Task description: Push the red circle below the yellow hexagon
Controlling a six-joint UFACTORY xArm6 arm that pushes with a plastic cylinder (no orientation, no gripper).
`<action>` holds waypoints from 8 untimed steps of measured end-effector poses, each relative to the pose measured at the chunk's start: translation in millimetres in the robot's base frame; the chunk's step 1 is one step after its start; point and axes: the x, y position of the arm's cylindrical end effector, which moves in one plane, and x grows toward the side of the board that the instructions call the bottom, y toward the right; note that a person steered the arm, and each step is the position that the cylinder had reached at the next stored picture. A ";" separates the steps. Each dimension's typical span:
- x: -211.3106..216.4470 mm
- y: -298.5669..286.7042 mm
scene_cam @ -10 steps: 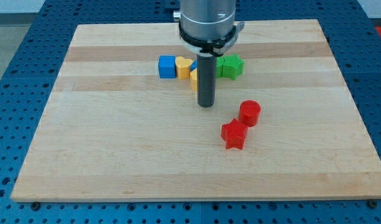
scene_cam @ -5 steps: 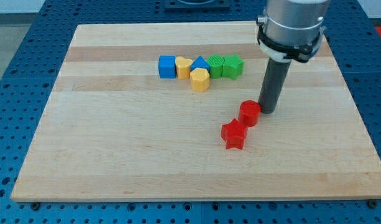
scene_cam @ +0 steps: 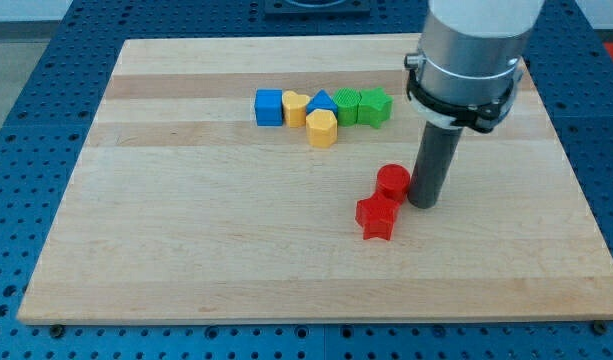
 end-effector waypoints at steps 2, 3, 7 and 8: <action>-9.1 -29.6; -12.9 -47.3; -17.1 -92.5; -11.3 -92.5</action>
